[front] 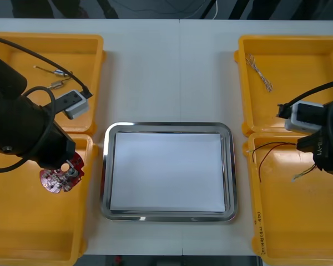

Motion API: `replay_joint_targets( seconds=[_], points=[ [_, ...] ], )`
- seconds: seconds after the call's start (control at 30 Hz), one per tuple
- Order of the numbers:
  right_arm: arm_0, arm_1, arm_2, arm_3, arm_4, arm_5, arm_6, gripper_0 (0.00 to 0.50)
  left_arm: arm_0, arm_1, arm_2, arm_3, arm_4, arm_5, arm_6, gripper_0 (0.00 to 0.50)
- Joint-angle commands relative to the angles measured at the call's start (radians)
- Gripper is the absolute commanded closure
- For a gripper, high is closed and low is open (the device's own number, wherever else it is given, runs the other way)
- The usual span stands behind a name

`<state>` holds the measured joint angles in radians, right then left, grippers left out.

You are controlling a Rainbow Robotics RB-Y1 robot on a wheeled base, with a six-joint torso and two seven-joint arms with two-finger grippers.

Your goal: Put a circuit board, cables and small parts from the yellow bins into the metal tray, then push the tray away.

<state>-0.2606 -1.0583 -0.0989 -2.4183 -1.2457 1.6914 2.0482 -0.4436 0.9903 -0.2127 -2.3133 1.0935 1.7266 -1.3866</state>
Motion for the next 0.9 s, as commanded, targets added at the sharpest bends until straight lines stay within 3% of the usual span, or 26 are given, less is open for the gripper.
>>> replay_joint_targets(
  seconds=[0.03,0.33,0.53,0.9],
  points=[
    [-0.112,-0.038,0.12,-0.047,0.008,0.004,-0.023,0.5,-0.109,-0.047,-0.074,0.003,-0.015,0.005,0.066,0.5],
    [-0.232,-0.04,0.284,-0.058,0.045,0.005,-0.025,0.5,-0.198,-0.121,-0.201,0.029,-0.081,-0.009,0.152,0.5],
    [-0.25,-0.04,0.314,-0.056,0.051,0.005,-0.017,0.5,-0.241,-0.163,-0.294,0.032,-0.129,-0.033,0.236,0.5],
    [-0.259,-0.042,0.335,-0.055,0.054,0.016,-0.014,0.5,-0.25,-0.165,-0.424,0.032,-0.208,-0.131,0.278,0.5]
  ],
)
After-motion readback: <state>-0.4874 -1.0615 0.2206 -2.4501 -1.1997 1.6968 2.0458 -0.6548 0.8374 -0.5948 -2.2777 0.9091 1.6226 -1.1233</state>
